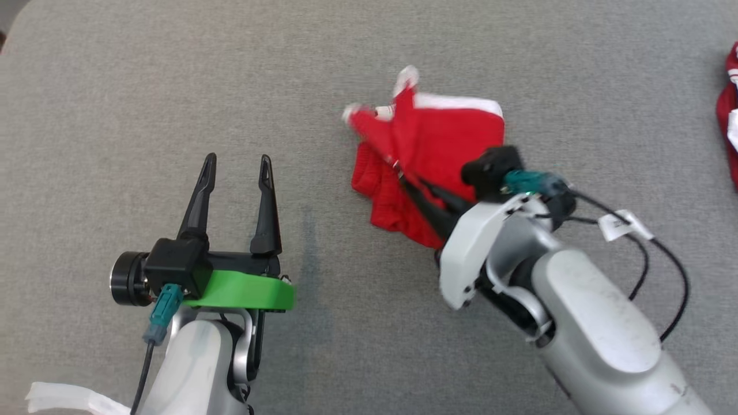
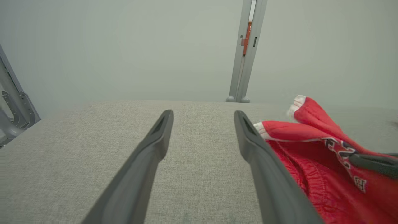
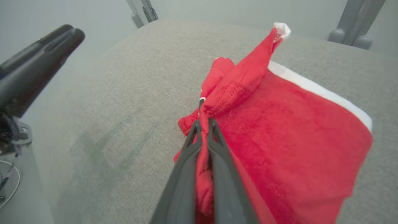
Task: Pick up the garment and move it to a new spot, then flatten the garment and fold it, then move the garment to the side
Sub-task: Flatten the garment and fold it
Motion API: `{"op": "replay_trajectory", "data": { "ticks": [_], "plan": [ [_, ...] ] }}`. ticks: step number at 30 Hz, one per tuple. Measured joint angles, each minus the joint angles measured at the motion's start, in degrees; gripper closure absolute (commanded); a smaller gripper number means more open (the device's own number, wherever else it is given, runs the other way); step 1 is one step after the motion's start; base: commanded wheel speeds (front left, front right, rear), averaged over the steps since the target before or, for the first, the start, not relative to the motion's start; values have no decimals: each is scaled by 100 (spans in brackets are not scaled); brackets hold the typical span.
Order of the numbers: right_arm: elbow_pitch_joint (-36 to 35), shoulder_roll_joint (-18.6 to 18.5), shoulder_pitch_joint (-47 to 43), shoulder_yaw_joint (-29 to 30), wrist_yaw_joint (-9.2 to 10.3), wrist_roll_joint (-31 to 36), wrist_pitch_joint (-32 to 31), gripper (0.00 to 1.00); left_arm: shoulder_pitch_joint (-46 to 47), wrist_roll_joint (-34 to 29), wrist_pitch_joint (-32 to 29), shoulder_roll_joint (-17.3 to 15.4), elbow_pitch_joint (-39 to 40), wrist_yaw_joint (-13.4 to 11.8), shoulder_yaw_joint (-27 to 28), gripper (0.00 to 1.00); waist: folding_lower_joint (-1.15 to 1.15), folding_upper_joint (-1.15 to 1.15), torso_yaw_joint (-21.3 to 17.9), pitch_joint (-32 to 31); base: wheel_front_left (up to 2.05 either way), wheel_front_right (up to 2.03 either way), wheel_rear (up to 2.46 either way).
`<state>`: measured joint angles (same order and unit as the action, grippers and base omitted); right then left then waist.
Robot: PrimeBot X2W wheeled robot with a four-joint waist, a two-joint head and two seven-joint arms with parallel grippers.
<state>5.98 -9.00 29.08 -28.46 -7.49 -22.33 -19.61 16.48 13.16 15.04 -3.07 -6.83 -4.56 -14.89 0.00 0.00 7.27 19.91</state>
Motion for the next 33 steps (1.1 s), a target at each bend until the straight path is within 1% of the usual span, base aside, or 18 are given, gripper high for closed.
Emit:
{"op": "replay_trajectory", "data": {
  "ticks": [2,3,4,5,9,13,16,19,24,28,31,33],
  "plan": [
    [215,55,-23,-213,0,-89,38,100,0,41,0,4,5,-16,-14,0,0,0,80,13,0,0,0],
    [279,62,-31,-263,0,-96,119,75,-1,41,0,5,8,-25,-20,0,0,0,108,20,0,0,0],
    [353,65,-38,-304,1,-130,200,22,-1,48,0,7,9,-35,-24,0,0,0,139,29,0,0,0],
    [401,63,-50,-330,0,-135,309,0,-2,60,0,8,9,-47,-27,0,0,0,164,40,0,0,0],
    [328,16,-57,-413,0,-181,1010,0,-3,73,0,10,15,-75,-20,0,0,0,189,82,0,0,0],
    [-13,-134,-49,-401,0,-225,1845,0,-14,33,0,12,26,-102,26,0,0,0,116,77,0,0,0],
    [-308,-242,-83,-89,-3,-224,2375,0,-40,-29,0,-4,23,-108,76,0,0,0,20,62,0,0,0],
    [-515,-406,-393,613,-2,-148,2750,0,-75,-80,1,-67,14,-121,157,0,0,0,-109,32,0,0,0],
    [-731,-523,-1137,1826,-2,51,2988,0,-192,-159,9,-204,13,-182,265,0,0,0,-326,-53,0,0,0],
    [-877,-464,-1806,2609,0,186,2919,0,-349,-174,7,-334,7,-234,354,0,0,0,-483,-177,0,0,0],
    [-1055,-375,-2137,2943,0,253,2838,0,-481,-174,-59,-410,65,-261,376,0,0,0,-592,-290,0,0,0],
    [-1123,-342,-2284,3037,0,288,2784,0,-543,-177,-124,-450,97,-277,374,0,0,0,-637,-351,0,0,0]
  ]
}}
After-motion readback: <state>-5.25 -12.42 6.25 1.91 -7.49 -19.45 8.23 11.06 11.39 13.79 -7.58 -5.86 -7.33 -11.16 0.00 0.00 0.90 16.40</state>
